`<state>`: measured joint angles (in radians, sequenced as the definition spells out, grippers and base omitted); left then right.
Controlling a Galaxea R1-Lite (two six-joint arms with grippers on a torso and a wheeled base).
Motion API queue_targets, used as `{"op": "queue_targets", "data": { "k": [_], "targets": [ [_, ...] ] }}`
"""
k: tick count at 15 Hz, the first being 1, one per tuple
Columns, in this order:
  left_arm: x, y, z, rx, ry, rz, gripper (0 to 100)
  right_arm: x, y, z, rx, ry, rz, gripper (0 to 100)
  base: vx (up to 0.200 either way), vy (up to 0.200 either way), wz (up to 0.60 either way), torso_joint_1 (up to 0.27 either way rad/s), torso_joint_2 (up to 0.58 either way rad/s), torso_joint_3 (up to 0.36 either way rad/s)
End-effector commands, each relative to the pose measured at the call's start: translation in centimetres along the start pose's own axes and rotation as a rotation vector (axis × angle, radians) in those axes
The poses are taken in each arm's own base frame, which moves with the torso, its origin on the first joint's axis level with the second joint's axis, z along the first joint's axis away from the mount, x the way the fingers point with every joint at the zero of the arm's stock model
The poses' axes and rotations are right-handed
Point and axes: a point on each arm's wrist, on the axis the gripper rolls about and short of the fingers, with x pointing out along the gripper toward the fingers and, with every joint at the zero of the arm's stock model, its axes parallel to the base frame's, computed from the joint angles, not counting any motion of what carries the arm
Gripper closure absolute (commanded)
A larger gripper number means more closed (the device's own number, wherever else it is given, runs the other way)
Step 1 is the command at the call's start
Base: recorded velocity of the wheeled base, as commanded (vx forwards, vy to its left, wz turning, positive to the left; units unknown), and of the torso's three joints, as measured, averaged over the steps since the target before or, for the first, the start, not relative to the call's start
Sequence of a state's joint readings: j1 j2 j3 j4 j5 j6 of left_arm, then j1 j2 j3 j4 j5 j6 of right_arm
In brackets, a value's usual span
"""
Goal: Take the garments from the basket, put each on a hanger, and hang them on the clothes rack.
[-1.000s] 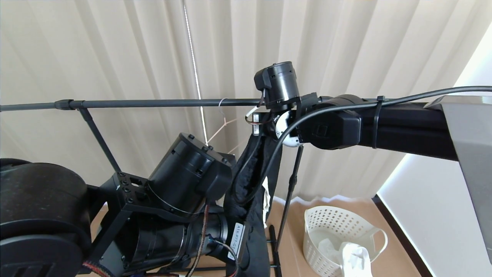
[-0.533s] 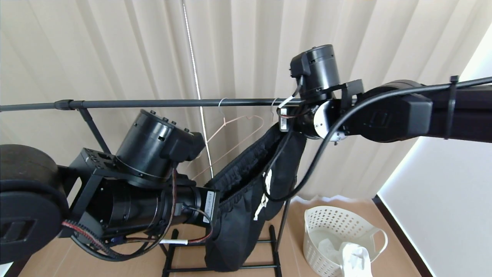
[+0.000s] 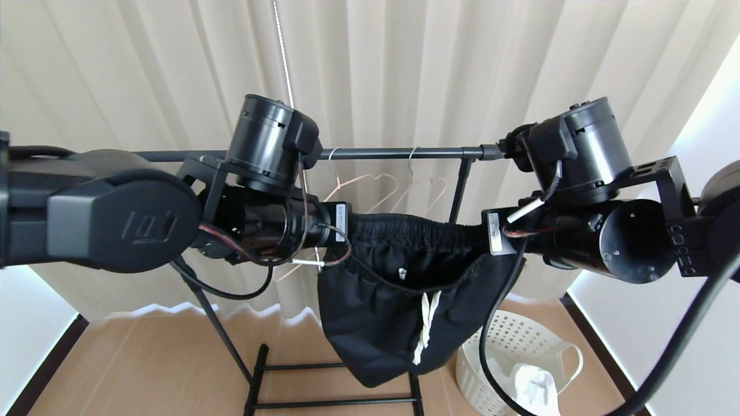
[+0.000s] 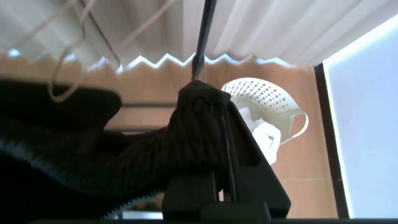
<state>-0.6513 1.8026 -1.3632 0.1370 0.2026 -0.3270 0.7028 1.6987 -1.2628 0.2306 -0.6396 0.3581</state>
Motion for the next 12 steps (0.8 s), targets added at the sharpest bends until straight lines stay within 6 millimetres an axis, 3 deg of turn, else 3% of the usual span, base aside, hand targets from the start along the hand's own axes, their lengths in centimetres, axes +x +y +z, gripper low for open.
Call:
{"op": "queue_targets", "data": {
  "k": [1,2,3,8,12],
  "targets": [
    [3.3,-0.1,0.5,-0.007,0.006,0.033,100,-0.8,-0.6,-1.3,-0.022,0.025,0.015,100,0.000,0.000,0.00,0.000,0.00,0.000],
    [3.7,-0.3,1.4,-0.017,-0.021,0.029,100,-0.4,-0.5,-2.0,-0.038,0.057,0.029,100,0.000,0.000,0.00,0.000,0.00,0.000],
    [3.6,-0.3,2.1,-0.018,-0.043,0.024,100,-0.2,-0.5,-2.4,-0.041,0.065,0.039,0,0.000,0.000,0.00,0.000,0.00,0.000],
    [2.6,-0.7,4.6,0.016,-0.132,0.004,100,0.5,-1.0,-5.9,-0.107,0.125,0.085,0,0.000,0.000,0.00,0.000,0.00,0.000],
    [2.3,-0.9,4.7,0.024,-0.144,0.018,100,-1.4,-1.9,-6.7,-0.177,0.107,0.326,0,0.000,0.000,0.00,0.000,0.00,0.000]
  ]
}}
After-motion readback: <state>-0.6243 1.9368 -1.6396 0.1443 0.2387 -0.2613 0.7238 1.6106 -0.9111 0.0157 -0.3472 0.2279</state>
